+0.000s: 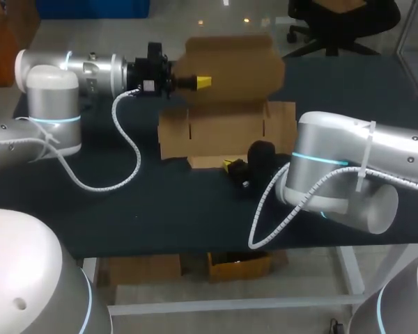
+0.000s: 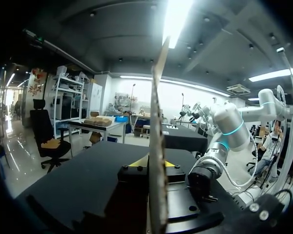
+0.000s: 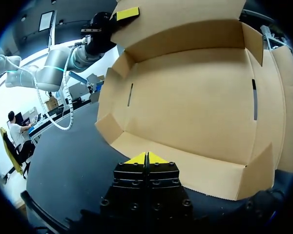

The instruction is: Assemble the packaging by folding the flat box into shape, placing the metal phone stand inside, and closing the box properly

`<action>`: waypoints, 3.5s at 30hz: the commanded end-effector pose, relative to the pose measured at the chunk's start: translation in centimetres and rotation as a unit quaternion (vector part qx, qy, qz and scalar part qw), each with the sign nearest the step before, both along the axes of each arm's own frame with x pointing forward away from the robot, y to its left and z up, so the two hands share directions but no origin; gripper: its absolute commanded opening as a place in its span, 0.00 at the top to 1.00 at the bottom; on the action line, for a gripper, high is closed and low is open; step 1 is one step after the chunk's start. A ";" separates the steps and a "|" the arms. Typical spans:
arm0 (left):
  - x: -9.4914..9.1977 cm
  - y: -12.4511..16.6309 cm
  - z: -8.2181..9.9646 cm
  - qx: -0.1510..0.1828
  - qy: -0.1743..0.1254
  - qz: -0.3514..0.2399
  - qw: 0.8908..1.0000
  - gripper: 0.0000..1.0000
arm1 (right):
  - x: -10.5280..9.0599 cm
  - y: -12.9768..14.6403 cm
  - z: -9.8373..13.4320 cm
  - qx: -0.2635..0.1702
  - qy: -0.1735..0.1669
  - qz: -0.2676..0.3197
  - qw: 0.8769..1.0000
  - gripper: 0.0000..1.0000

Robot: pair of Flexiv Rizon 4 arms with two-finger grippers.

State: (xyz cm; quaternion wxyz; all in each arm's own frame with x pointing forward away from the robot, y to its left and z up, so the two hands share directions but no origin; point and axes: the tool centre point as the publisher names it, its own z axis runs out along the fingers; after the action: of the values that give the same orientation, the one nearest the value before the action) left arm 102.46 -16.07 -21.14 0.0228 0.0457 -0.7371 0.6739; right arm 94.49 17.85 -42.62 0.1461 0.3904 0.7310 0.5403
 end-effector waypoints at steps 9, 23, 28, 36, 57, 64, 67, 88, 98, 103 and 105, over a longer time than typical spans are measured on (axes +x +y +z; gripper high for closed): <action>-2.1 -0.1 0.3 0.003 0.004 0.003 1.000 1.00 | 0.1 0.2 -0.3 -0.001 -0.001 -0.003 1.000 1.00; -4.5 -0.1 0.1 -0.007 0.011 -0.004 1.000 1.00 | 0.1 0.2 -0.3 -0.001 -0.001 -0.003 1.000 1.00; -5.2 -0.1 -0.2 -0.009 0.014 -0.002 1.000 1.00 | 0.1 0.2 -0.3 -0.001 -0.001 -0.003 1.000 1.00; -6.2 -0.2 -0.3 -0.012 0.016 0.000 1.000 1.00 | 0.1 0.2 -0.3 -0.001 -0.001 -0.003 1.000 1.00; -7.2 -0.4 -1.1 0.004 0.032 0.000 0.999 1.00 | 0.1 0.2 -0.3 -0.001 -0.001 -0.003 1.000 1.00; -7.2 -0.4 -1.8 -0.001 0.038 -0.001 0.999 1.00 | 0.1 0.2 -0.3 -0.001 -0.001 -0.003 1.000 1.00; -7.2 -0.3 -1.9 -0.001 0.040 0.000 0.999 1.00 | 0.1 0.2 -0.3 -0.001 -0.001 -0.003 1.000 1.00; -7.1 -0.2 -1.5 -0.003 0.032 0.006 0.999 1.00 | 0.1 0.2 -0.3 -0.001 -0.001 -0.003 1.000 1.00; -7.2 -0.3 -1.4 0.002 0.031 0.006 1.000 1.00 | 0.1 0.2 -0.3 -0.001 -0.001 -0.003 1.000 1.00; -7.3 -0.3 -1.4 0.002 0.029 0.006 1.000 1.00 | 0.1 0.2 -0.3 -0.001 -0.001 -0.003 1.000 1.00; -7.3 -0.3 -1.4 0.002 0.029 0.005 1.000 1.00 | 0.1 0.2 -0.3 -0.001 -0.001 -0.003 1.000 1.00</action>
State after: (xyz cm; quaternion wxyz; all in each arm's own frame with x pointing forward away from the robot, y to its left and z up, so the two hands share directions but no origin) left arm 95.28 -16.43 -22.31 0.0405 0.0690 -0.7367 0.6715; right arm 94.51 17.86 -42.66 0.1466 0.3904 0.7307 0.5405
